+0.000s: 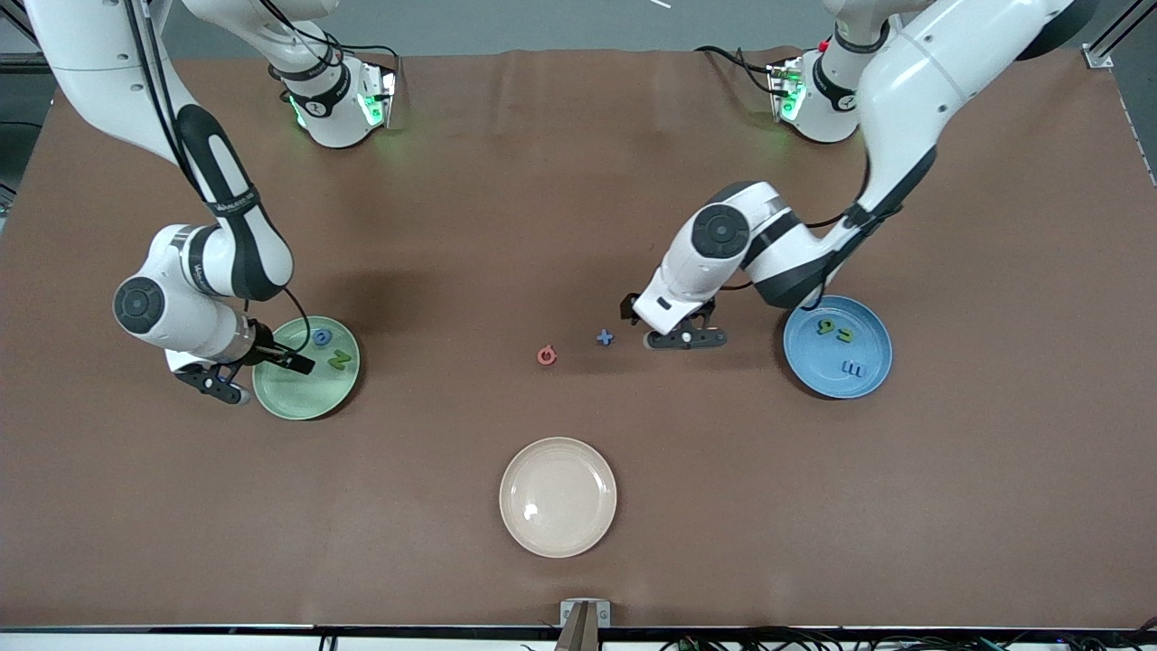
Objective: Sort upper and lower case letters into plates
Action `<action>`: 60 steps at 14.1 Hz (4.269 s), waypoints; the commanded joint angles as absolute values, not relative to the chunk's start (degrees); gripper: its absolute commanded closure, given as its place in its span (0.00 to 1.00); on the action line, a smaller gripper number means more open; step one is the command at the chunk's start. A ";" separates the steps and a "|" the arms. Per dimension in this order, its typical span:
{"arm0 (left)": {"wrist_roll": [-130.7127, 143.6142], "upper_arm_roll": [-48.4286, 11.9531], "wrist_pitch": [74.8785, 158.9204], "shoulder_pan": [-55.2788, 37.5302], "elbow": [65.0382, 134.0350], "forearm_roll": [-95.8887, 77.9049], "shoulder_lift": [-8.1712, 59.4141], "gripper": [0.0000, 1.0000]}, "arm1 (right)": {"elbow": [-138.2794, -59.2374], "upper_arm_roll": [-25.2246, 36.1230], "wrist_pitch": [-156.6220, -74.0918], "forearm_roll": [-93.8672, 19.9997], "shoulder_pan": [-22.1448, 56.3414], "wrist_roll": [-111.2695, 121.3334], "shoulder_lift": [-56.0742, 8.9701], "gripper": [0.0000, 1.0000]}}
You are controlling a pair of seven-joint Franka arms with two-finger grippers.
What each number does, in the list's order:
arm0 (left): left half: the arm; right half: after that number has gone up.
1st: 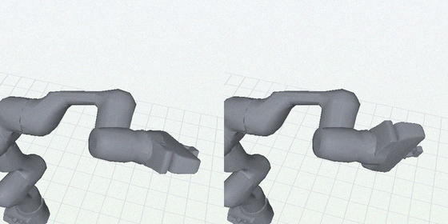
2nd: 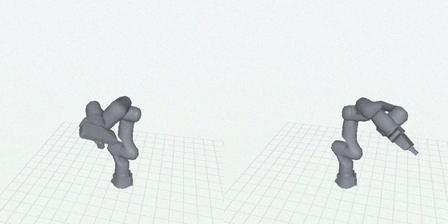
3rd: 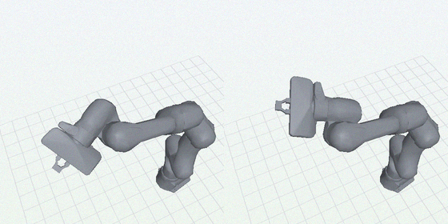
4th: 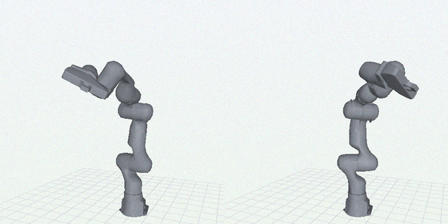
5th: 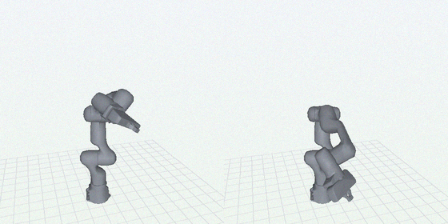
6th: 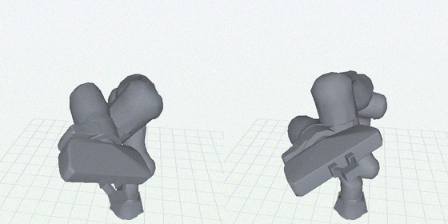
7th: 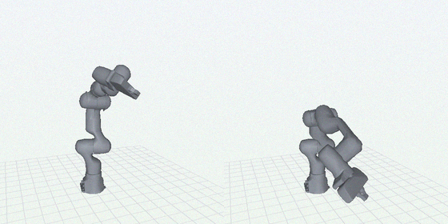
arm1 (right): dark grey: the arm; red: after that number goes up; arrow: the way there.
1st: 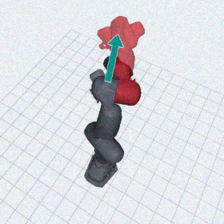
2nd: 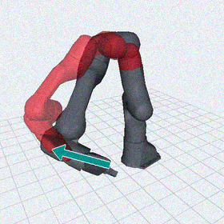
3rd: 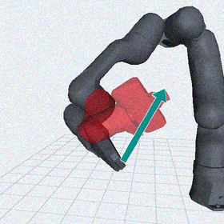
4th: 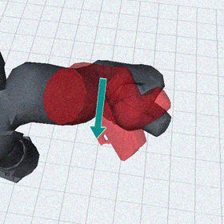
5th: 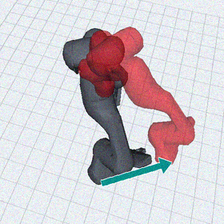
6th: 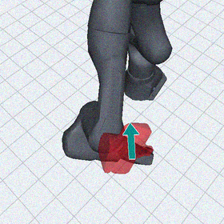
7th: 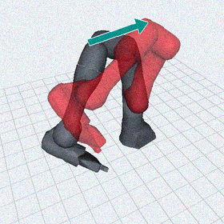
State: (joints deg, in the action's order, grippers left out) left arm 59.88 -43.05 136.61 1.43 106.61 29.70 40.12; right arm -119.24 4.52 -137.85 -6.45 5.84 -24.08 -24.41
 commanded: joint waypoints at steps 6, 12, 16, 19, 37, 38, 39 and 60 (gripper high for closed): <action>63.90 -36.56 136.67 -11.24 92.73 29.00 49.56 0.01 | -111.90 4.66 -136.76 -6.77 26.18 -60.17 -26.18 0.00; 64.07 -34.01 136.67 -14.41 91.58 28.92 51.06 0.19 | -101.18 4.66 -136.58 -6.77 33.74 -79.95 -35.67 0.00; 64.07 -34.01 136.67 -14.41 91.67 28.92 51.15 0.41 | -93.96 4.66 -136.49 -6.77 36.38 -88.75 -40.77 0.02; 64.07 -34.01 136.67 -14.41 91.67 28.92 51.15 0.51 | -91.68 4.66 -136.76 -6.86 38.14 -93.06 -43.15 0.05; 64.07 -32.96 136.58 -14.50 91.58 28.92 51.15 0.80 | -91.58 4.66 -141.15 -6.94 43.15 -96.33 -45.35 0.56; 64.25 -32.96 136.67 -14.41 91.50 28.83 51.07 0.84 | -91.58 4.66 -141.50 -6.94 43.42 -96.33 -45.53 0.56; 64.25 -32.96 136.58 -14.41 91.23 28.74 50.98 0.86 | -91.67 4.66 -141.76 -6.94 43.59 -96.33 -45.70 0.53; 25.50 -64.34 129.64 54.39 120.85 35.04 31.81 0.90 | -87.26 5.10 -120.16 -7.56 34.03 -76.67 -41.06 1.00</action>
State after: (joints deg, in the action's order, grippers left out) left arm 27.42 -63.73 128.74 52.14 119.17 31.77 32.43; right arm -85.40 5.69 -123.16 -7.24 36.72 -81.92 -43.72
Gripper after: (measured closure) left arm 0.665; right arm 0.643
